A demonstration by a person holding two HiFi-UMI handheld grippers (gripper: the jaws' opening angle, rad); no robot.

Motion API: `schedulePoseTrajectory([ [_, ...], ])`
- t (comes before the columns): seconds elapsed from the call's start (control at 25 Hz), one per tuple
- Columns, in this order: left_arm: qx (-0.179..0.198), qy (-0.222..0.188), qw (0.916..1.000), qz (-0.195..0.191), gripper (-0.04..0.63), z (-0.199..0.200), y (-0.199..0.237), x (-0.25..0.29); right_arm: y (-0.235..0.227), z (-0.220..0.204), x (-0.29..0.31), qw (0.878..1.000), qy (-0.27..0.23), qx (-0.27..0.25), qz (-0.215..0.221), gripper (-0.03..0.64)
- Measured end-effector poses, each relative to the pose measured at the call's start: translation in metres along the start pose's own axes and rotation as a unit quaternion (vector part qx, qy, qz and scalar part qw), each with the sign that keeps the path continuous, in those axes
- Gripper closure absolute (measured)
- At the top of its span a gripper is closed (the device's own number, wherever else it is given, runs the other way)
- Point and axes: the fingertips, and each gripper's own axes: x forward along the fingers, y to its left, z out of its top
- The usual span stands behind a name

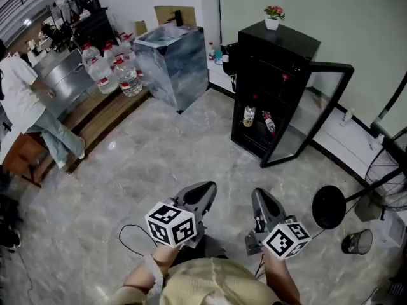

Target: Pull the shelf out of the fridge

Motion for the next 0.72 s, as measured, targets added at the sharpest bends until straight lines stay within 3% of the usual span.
schedulePoseTrajectory([
  [0.2,0.007,0.007,0.9999,0.004,0.574,0.004,0.029,-0.004,0.008,-0.012,0.021,1.0,-0.001,0.003,-0.004,0.598],
  [0.56,0.006,0.019,0.9968,-0.077,0.574,0.038,0.09,0.023,0.004,-0.017,0.107,0.998,0.024,-0.007,-0.056,0.598],
  [0.72,0.013,0.038,0.9957,-0.083,0.574,0.051,0.125,0.041,0.0,-0.009,0.149,0.998,0.015,0.005,-0.068,0.598],
])
